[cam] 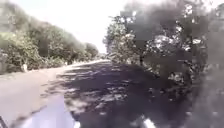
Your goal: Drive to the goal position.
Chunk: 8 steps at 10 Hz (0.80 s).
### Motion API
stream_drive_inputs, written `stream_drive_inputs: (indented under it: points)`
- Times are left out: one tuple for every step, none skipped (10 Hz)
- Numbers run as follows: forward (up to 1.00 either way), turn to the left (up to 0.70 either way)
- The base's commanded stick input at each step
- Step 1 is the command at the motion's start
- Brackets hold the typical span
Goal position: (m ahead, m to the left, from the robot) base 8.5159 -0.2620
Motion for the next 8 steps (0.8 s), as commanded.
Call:
stream_drive_inputs:
  points:
    - [0.50, 0.00]
    - [0.50, 0.00]
    - [0.50, 0.00]
    - [0.50, 0.00]
    - [0.50, 0.00]
    - [0.50, 0.00]
    - [0.50, 0.00]
    - [0.50, 0.00]
